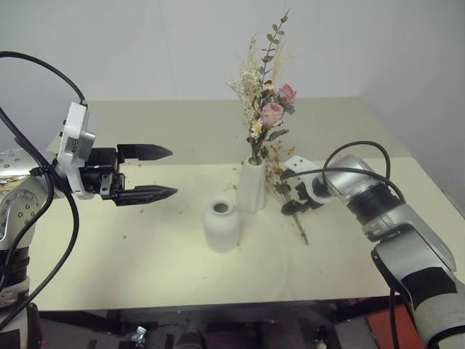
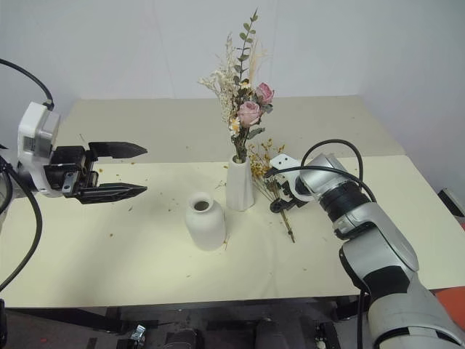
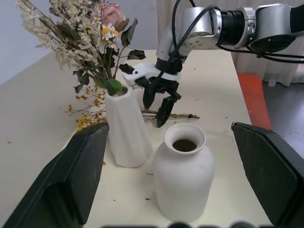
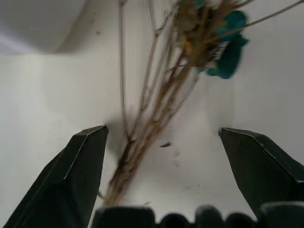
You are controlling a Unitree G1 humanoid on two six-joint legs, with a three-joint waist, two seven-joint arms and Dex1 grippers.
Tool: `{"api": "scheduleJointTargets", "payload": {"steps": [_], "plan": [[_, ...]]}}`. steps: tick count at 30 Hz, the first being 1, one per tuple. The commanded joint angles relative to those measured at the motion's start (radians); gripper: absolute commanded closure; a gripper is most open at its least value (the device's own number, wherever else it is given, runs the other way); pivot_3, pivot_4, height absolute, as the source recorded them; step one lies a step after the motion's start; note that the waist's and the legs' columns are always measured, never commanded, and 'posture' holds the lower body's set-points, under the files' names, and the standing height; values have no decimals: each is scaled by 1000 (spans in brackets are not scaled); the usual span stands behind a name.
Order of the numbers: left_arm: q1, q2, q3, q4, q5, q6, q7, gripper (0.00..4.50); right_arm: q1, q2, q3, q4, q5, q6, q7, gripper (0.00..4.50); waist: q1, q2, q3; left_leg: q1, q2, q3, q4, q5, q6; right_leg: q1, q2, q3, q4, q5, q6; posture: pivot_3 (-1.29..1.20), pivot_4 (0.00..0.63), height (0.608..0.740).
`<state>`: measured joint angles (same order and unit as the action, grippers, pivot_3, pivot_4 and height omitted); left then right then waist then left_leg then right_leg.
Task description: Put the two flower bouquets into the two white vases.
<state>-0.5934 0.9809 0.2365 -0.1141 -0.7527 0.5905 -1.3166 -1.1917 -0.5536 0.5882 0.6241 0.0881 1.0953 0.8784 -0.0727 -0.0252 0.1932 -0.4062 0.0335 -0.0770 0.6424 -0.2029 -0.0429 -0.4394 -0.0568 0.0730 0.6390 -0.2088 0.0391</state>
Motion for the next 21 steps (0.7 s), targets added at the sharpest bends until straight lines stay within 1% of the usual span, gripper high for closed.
{"api": "scheduleJointTargets", "payload": {"steps": [1, 2, 3, 7, 12, 13, 17, 21], "plan": [[4, 10, 50, -33, -29, 2, 13, 0, -23, 21, -31, 50, -33, -69, 17, 663, 0, 0, 0, 1, 0, 0, 0, 0, 0, 0, 0, 0, 1, 0, 0, 0, 150, 740], [7, 10, 54, -36, -29, 3, 16, 0, -24, 27, -44, 61, -35, -75, 17, 909, 0, 0, 0, 1, 0, 0, 0, 0, 0, 0, 0, 0, 2, -1, 0, 0, 150, 740], [11, 10, 56, -37, -29, 4, 20, 0, -23, 32, -59, 68, -40, -79, 8, 1289, -1, 0, 0, 2, 0, 0, 0, 0, 0, 0, 0, 0, 2, -1, 1, 0, 150, 740], [19, 12, 62, -43, -33, 6, 28, 0, -25, 35, -123, 94, -49, -60, -21, 2578, 0, 0, 0, 1, 0, 0, 0, 0, 0, 0, 0, 0, 2, -1, 0, 0, 150, 740], [18, 16, 60, -44, -39, 8, 33, 0, -28, 34, -234, 130, -44, 11, -108, 4343, 1, 0, 0, 1, 0, 0, 0, 0, 0, 0, 0, 0, 2, 0, 0, 0, 150, 740], [17, 16, 58, -42, -40, 9, 33, 0, -29, 36, -264, 131, -38, 33, -130, 4426, 1, 0, 0, 1, 0, 0, 0, 0, 0, 0, 0, 0, 2, 0, 0, 0, 150, 740], [3, 18, 49, -24, -37, 5, 28, 0, -38, 40, -444, 145, -11, 115, -271, 4426, 1, 0, 0, 1, 0, 0, 0, 0, 0, 0, 0, 0, 2, 0, 0, 0, 150, 740], [-14, 18, 39, -4, -30, -1, 20, 0, -16, 33, -629, 82, 14, 151, -402, 4426, 1, 0, 0, 1, 0, 0, 0, 0, 0, 0, 0, 0, 2, 0, 0, 0, 150, 740]]}}
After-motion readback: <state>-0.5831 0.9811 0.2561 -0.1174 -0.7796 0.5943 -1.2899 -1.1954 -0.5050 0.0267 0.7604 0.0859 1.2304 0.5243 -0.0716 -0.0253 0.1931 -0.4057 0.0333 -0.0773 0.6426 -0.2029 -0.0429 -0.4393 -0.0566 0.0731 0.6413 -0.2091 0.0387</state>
